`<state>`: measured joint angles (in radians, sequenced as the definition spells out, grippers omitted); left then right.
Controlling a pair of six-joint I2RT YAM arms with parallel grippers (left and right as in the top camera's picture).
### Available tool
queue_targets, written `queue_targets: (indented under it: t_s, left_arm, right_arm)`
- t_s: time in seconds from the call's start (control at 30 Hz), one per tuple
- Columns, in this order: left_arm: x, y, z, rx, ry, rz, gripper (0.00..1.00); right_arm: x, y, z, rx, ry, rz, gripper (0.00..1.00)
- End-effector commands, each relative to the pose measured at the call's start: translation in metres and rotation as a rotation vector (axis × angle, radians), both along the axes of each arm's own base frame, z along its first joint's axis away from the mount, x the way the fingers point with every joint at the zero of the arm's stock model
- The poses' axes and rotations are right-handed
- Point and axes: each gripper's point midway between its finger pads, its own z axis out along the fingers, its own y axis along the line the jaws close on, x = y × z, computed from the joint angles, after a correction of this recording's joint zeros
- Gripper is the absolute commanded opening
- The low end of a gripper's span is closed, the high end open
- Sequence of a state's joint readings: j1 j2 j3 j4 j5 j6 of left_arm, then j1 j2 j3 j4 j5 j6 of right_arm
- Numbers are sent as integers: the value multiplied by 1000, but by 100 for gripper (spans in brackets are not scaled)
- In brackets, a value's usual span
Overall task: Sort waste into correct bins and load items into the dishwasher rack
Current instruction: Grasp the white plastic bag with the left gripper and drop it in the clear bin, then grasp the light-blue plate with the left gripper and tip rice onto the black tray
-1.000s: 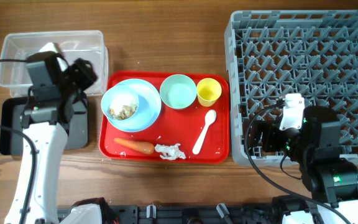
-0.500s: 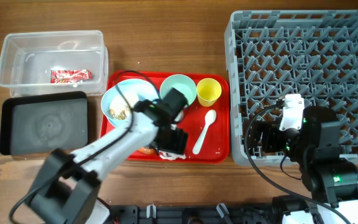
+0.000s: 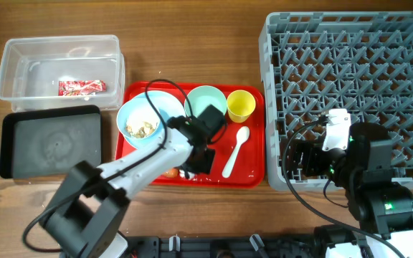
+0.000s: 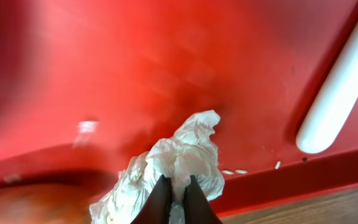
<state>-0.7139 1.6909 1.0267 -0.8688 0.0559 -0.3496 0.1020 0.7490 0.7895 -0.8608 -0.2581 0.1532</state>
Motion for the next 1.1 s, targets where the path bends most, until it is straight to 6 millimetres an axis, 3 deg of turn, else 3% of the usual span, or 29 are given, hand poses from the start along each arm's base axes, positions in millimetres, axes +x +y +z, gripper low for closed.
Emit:
queue_targets:
  t_s: [0.0,0.1,0.17,0.2,0.27,0.3,0.37,0.43,0.47,0.5,0.53,0.63,0.7,0.8,0.9,0.97,1.07]
  left_arm:
    - [60,18,78,-52,-266,116,4]
    - [112,87,152,-74,-561,359,4]
    - [135,125,180,-104,-684,489,4]
    - [155,158,196,-113,-773,594,4]
    - [173,194,204,-102,-841,694,4]
    - [186,220,202,-83,-872,759,4]
    - [200,247,191,-58,-884,820,5]
    - [217,271,176,-36,-896,870,18]
    - [223,278,170,-32,-901,883,31]
    - [228,283,166,-30,-906,892,54]
    - [230,282,166,-34,-910,890,70]
    - [221,251,169,-134,-847,815,75]
    - [209,226,164,-162,-779,761,75]
    - [173,151,134,-230,-547,595,72]
    - [142,110,104,-195,-405,487,61]
    - [128,104,76,-113,-356,455,58]
    - [124,110,51,-50,-322,480,60]
  right_arm:
    - [1,0,8,4,-17,-3,100]
    - [1,0,7,3,-14,-2,100]
    - [1,0,7,3,-16,-2,100]
    - [1,0,7,3,-17,-2,100]
    - [0,0,6,3,-10,-1,100]
    - [0,0,6,3,-9,-1,100]
    - [0,0,6,2,-7,-1,100]
    - [-1,0,6,4,-6,-2,100]
    - [-1,0,6,4,-6,-3,100]
    - [-1,0,6,3,-6,-3,100]
    - [-1,0,5,3,-4,-3,100]
    - [-1,0,5,2,-4,-1,100]
    - [-1,0,5,2,-2,-2,100]
    - [-1,0,5,3,-2,-3,100]
    - [-1,0,5,3,-1,-3,100]
    - [-3,0,4,2,5,-3,100]
    - [-2,0,4,1,4,-1,100]
